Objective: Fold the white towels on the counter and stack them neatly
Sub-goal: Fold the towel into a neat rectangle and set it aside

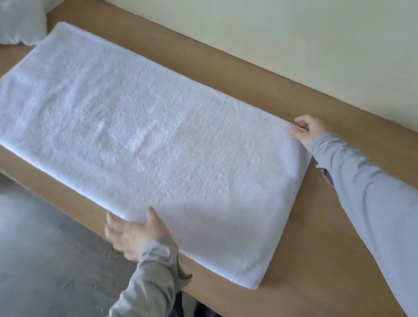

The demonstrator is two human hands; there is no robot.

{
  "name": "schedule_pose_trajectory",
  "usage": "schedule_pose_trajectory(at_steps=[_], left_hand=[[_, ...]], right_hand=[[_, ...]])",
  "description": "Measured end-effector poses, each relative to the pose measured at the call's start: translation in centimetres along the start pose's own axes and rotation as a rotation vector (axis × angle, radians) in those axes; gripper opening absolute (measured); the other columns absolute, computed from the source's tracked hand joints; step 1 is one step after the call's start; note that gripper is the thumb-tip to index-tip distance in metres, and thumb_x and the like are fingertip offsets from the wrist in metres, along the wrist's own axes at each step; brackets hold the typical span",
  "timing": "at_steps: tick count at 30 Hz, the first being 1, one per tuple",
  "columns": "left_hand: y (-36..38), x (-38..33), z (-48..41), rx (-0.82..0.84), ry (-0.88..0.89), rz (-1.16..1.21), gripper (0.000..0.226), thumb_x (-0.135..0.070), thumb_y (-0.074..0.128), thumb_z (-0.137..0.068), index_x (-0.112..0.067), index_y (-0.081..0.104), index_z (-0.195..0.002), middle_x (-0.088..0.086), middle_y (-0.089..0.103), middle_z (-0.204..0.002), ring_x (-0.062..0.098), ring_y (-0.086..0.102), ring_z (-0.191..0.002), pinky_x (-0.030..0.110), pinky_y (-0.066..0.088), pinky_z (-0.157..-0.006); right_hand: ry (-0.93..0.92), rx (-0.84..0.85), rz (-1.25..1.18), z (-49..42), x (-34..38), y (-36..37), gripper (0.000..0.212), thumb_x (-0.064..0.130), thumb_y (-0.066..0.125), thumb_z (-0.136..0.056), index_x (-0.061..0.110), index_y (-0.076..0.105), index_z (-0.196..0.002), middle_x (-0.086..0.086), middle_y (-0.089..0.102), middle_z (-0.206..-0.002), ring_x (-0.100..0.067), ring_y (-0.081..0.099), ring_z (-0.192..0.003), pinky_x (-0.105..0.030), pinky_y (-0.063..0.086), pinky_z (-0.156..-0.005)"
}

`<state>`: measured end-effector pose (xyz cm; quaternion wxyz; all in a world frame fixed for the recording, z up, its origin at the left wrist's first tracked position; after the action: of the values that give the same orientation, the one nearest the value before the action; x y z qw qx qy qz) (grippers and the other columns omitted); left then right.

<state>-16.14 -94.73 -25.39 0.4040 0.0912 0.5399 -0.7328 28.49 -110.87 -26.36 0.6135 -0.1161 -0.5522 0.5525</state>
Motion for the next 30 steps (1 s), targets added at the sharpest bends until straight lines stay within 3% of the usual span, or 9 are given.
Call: schedule_pose_trajectory(at_steps=[4, 9, 14, 19, 21, 23, 26, 28, 30], left_hand=[[1.7, 6.2, 4.5, 0.145, -0.434, 0.203, 0.075, -0.023, 0.072, -0.081, -0.003, 0.031, -0.14, 0.023, 0.039, -0.139, 0.038, 0.041, -0.127, 0.047, 0.032, -0.107], [6.4, 9.3, 11.3, 0.413, -0.551, 0.324, 0.057, -0.021, 0.075, -0.077, 0.006, 0.048, -0.12, 0.024, 0.059, -0.111, 0.032, 0.055, -0.09, 0.04, 0.044, -0.09], [8.3, 10.4, 15.0, 0.465, -0.55, 0.424, 0.053, -0.012, 0.076, -0.075, 0.001, 0.044, -0.115, 0.014, 0.058, -0.092, 0.033, 0.06, -0.089, 0.05, 0.049, -0.091], [5.5, 7.4, 14.3, 0.409, -0.332, 0.48, 0.081, -0.013, 0.077, -0.074, -0.019, 0.025, -0.135, 0.0, 0.055, -0.091, 0.018, 0.059, -0.078, 0.04, 0.053, -0.078], [3.8, 4.8, 14.1, 0.437, -0.19, 0.503, 0.088, -0.018, 0.077, -0.075, -0.039, 0.022, -0.14, 0.0, 0.058, -0.087, 0.016, 0.06, -0.074, 0.031, 0.051, -0.068], [1.7, 1.8, 13.8, 0.482, -0.019, 0.501, 0.071, -0.023, 0.076, -0.076, -0.051, 0.04, -0.13, -0.001, 0.058, -0.081, 0.014, 0.056, -0.07, 0.023, 0.048, -0.065], [-1.4, -2.6, 13.7, 0.631, 0.192, 0.531, 0.04, -0.041, 0.084, -0.06, -0.04, 0.07, -0.097, 0.003, 0.061, -0.082, 0.011, 0.053, -0.065, 0.016, 0.046, -0.059], [-2.9, -5.2, 13.9, 0.791, 0.334, 0.566, 0.071, -0.048, 0.091, -0.037, -0.03, 0.066, -0.101, 0.007, 0.065, -0.093, 0.014, 0.055, -0.068, 0.022, 0.051, -0.065], [-4.7, -6.8, 13.1, 0.79, 0.483, 0.503, 0.09, -0.04, 0.094, -0.027, -0.02, 0.059, -0.108, 0.01, 0.058, -0.099, 0.016, 0.054, -0.07, 0.027, 0.051, -0.069]], right_hand=[[0.103, 0.073, -0.074, -1.1, -0.7, -0.2, 0.039, 0.024, 0.065, -0.086, 0.005, 0.055, -0.118, -0.01, 0.058, -0.111, -0.03, 0.055, -0.107, -0.035, 0.04, -0.096], [0.076, 0.16, 0.011, -2.0, -0.9, -0.3, 0.053, 0.026, 0.071, -0.081, 0.002, 0.051, -0.123, -0.015, 0.054, -0.126, -0.032, 0.051, -0.115, -0.032, 0.037, -0.094], [0.008, 0.206, 0.012, -1.6, -0.9, -0.2, 0.055, 0.021, 0.073, -0.079, 0.005, 0.046, -0.124, -0.015, 0.051, -0.127, -0.029, 0.048, -0.117, -0.029, 0.036, -0.089], [-0.166, 0.146, -0.214, -0.3, 1.4, -2.2, 0.038, 0.003, 0.071, -0.077, 0.021, 0.048, -0.101, -0.008, 0.052, -0.107, -0.021, 0.05, -0.101, -0.027, 0.041, -0.077], [-0.285, 0.114, -0.276, 0.3, 4.1, -3.2, 0.038, -0.008, 0.068, -0.075, 0.022, 0.052, -0.091, -0.006, 0.053, -0.108, -0.02, 0.049, -0.108, -0.032, 0.042, -0.09], [-0.348, 0.102, -0.339, 0.8, 6.7, -4.2, 0.03, -0.011, 0.064, -0.076, 0.017, 0.058, -0.087, -0.001, 0.056, -0.115, -0.012, 0.049, -0.113, -0.027, 0.036, -0.101], [-0.373, 0.139, -0.486, 1.5, 10.8, -5.5, 0.023, -0.012, 0.058, -0.08, 0.011, 0.061, -0.075, 0.009, 0.07, -0.094, 0.002, 0.062, -0.091, -0.015, 0.041, -0.091], [-0.362, 0.127, -0.585, 1.5, 13.4, -6.4, 0.022, -0.009, 0.058, -0.082, 0.011, 0.06, -0.073, 0.014, 0.07, -0.067, 0.003, 0.064, -0.07, -0.012, 0.048, -0.077], [-0.329, 0.172, -0.755, 1.6, 15.6, -6.7, 0.012, 0.001, 0.059, -0.085, 0.01, 0.062, -0.08, 0.01, 0.069, -0.064, -0.003, 0.064, -0.064, -0.015, 0.052, -0.065]])
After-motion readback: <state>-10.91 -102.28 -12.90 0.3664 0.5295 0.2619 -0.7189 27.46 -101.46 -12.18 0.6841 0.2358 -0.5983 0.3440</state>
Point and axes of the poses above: each hand's wrist, its own z-axis away from the middle knuckle, its own y-axis out of the palm, x = y × z, the point moved 10 cm from there along -z, towards the middle knuckle
